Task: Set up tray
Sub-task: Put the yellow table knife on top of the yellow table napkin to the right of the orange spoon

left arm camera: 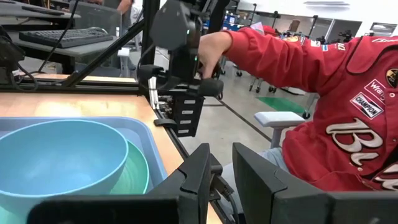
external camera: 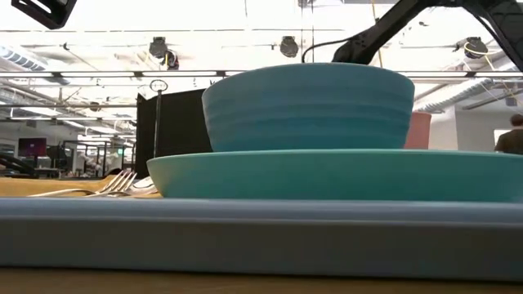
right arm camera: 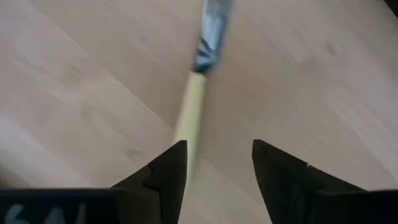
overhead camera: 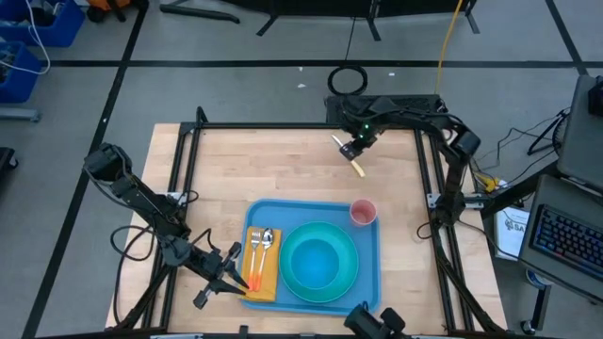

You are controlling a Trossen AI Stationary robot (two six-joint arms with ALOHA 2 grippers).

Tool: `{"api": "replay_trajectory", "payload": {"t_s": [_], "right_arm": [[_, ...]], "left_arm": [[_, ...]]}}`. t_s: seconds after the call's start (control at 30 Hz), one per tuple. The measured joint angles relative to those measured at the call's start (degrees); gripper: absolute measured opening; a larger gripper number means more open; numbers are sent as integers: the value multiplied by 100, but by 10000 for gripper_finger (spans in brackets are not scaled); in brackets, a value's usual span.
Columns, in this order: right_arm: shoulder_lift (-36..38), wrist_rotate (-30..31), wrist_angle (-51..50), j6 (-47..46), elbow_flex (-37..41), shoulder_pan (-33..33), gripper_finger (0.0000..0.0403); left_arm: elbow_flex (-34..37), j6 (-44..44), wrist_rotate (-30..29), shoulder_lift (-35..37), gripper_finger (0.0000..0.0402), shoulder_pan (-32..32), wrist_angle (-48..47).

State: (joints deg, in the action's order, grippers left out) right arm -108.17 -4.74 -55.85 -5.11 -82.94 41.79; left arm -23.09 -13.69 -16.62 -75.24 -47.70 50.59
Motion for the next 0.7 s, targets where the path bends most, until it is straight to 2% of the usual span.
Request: {"api": "replay_trajectory", "payload": {"t_s": [0.37,0.47,0.7], "right_arm": [[-243,-8,-118,150,0,-139,174],[-258,-310,-160,200,0,-157,174],[-260,-304,-71,234,63,-152,174]], "left_arm": [[1,0,0,0,72,0,-7],[1,-2,0,0,72,0,-11],[2,-11,0,0,72,0,-11]]}}
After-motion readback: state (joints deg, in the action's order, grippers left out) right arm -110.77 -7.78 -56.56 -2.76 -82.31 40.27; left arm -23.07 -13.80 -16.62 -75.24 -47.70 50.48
